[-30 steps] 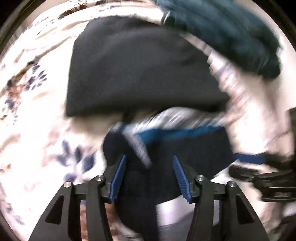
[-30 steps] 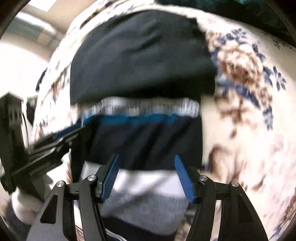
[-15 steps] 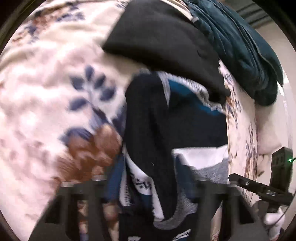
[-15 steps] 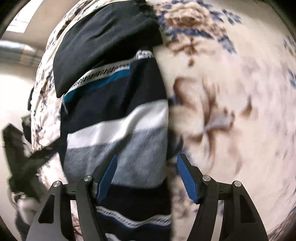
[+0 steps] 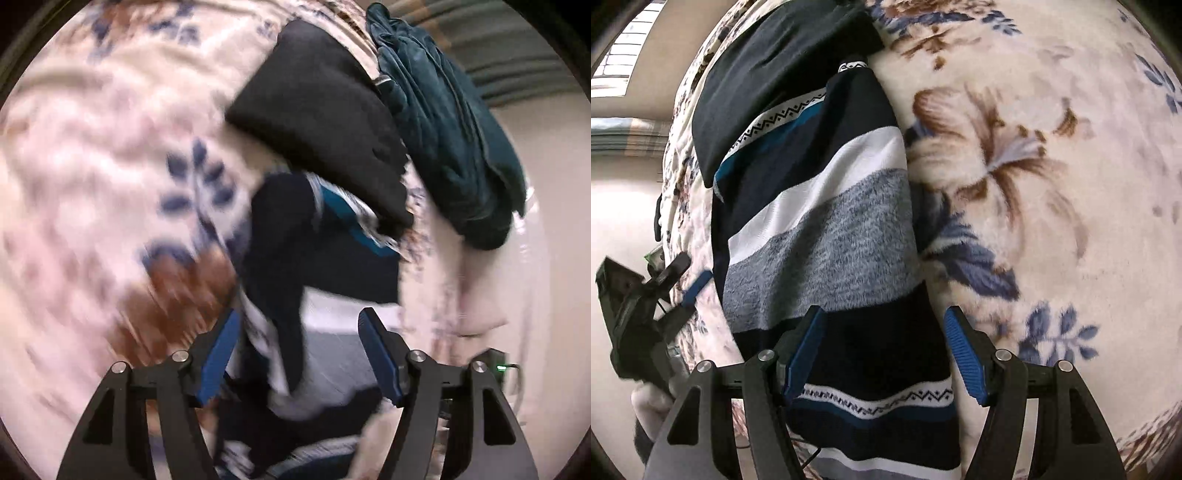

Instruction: Fold small clothes

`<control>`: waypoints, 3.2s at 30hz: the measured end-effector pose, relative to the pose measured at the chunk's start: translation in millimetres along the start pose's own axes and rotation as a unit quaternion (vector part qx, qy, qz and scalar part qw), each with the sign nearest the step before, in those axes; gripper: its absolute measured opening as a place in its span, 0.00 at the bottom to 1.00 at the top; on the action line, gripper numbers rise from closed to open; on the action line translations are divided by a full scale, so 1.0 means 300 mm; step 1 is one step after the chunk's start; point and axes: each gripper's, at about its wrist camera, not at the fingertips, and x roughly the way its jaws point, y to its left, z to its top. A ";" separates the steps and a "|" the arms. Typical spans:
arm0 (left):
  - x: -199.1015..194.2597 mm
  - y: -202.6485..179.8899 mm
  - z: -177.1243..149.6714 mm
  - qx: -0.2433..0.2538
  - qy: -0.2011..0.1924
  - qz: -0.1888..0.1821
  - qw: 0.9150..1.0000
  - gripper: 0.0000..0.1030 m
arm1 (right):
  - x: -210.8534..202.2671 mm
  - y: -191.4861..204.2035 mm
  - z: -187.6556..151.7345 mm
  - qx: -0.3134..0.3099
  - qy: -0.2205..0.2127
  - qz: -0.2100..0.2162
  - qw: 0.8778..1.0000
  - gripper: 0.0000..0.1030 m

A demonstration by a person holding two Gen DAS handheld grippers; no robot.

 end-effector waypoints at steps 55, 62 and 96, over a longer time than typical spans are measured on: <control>-0.033 0.151 -0.617 0.110 0.063 0.078 0.989 0.07 | 0.018 -0.170 -0.671 0.050 0.047 -0.033 0.997 0.68; -0.131 0.220 -0.535 0.083 0.022 0.090 0.992 0.08 | 0.076 -0.199 -0.904 0.087 0.059 -0.040 0.994 0.67; -0.134 0.305 -1.172 0.079 0.151 0.036 0.985 0.48 | 0.290 -0.314 -1.205 0.040 0.147 0.063 0.986 0.62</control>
